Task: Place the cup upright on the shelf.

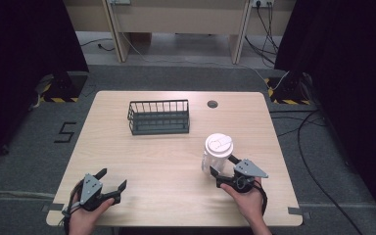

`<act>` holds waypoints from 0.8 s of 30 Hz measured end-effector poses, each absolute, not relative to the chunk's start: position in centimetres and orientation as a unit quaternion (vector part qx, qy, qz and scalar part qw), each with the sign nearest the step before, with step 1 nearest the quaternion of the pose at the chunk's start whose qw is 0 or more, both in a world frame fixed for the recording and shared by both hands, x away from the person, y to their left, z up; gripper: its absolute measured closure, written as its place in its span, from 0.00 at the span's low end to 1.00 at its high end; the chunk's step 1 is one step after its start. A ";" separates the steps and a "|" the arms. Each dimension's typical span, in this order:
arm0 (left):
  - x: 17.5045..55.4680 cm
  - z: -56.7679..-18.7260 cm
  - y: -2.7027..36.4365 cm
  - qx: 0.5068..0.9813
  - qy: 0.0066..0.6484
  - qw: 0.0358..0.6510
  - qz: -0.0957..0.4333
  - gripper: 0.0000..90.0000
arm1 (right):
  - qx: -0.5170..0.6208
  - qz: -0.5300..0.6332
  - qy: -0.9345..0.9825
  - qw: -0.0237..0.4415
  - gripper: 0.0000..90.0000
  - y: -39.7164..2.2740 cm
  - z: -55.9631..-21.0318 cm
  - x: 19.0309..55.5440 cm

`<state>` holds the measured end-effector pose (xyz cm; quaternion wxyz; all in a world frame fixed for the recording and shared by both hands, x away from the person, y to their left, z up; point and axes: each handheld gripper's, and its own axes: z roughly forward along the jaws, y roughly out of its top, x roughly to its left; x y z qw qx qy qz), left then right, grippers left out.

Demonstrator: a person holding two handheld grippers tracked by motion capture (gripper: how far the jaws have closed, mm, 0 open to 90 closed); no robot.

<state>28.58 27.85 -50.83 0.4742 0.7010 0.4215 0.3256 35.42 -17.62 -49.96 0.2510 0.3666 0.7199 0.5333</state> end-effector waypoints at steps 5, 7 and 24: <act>28.6 -50.8 27.8 0.701 0.421 0.475 0.325 0.18 | 0.366 0.535 0.719 0.252 0.17 -17.1 -49.9 36.1; 28.6 -50.8 27.8 0.702 0.421 0.475 0.324 0.18 | 0.366 0.534 0.719 0.252 0.17 -16.9 -50.0 36.3; 28.6 -50.9 27.8 0.702 0.420 0.476 0.321 0.18 | 0.366 0.538 0.711 0.267 0.17 -15.7 -50.8 37.2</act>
